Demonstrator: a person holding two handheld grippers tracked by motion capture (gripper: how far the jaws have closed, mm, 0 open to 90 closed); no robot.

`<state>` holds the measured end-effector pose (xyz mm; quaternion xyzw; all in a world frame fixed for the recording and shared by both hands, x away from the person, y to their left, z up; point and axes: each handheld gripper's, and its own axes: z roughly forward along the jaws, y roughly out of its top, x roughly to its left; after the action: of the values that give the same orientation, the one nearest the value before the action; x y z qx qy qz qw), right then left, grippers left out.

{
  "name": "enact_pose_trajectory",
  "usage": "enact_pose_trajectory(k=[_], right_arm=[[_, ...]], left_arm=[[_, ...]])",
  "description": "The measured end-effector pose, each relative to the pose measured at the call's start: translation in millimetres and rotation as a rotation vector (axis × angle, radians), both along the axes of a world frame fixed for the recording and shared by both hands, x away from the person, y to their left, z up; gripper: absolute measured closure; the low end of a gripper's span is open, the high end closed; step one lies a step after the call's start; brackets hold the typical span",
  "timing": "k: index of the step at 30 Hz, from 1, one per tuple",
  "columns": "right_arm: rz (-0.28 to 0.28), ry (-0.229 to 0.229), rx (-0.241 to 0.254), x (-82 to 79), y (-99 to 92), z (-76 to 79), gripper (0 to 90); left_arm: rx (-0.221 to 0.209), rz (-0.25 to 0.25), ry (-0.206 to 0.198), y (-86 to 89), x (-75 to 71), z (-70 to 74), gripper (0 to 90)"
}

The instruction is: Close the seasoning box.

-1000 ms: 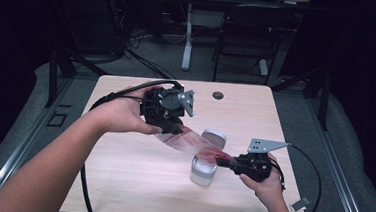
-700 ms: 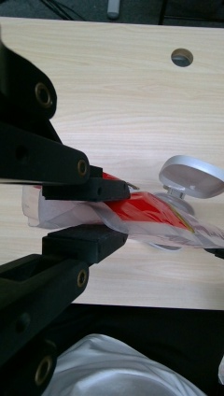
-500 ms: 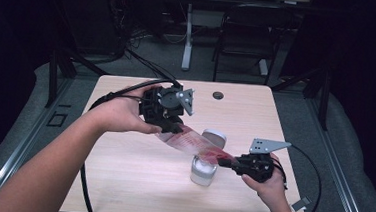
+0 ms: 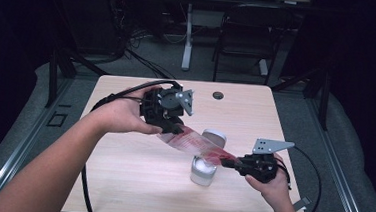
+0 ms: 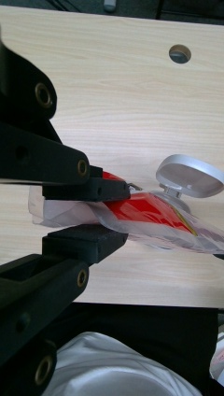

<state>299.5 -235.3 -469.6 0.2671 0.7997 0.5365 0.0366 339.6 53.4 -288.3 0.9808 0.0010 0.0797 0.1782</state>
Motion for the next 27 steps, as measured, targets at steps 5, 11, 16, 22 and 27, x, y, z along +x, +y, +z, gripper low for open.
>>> enact_pose_trajectory(k=[5, 11, 16, 22, 27], right_arm=[[0.009, -0.005, -0.008, -0.7, 0.6, 1.5, 89.5], [0.01, -0.007, -0.007, -0.7, 2.1, 1.9, 89.5], [0.003, -0.02, -0.011, -1.1, 4.8, 3.4, 89.4], [0.001, -0.023, -0.013, -0.6, 9.2, 3.6, 89.4], [0.011, -0.027, -0.009, -0.7, 13.2, 4.4, 89.4]], left_arm=[[0.001, 0.003, 0.0, 2.0, 0.6, -0.2, 77.6], [-0.001, 0.004, 0.0, 6.3, 1.7, -3.1, 77.5], [-0.014, 0.016, 0.01, 13.8, 2.2, -7.9, 77.2], [-0.026, 0.032, 0.022, 22.2, 2.5, -13.8, 77.1], [-0.037, 0.041, 0.028, 31.2, 3.3, -19.2, 76.9]])
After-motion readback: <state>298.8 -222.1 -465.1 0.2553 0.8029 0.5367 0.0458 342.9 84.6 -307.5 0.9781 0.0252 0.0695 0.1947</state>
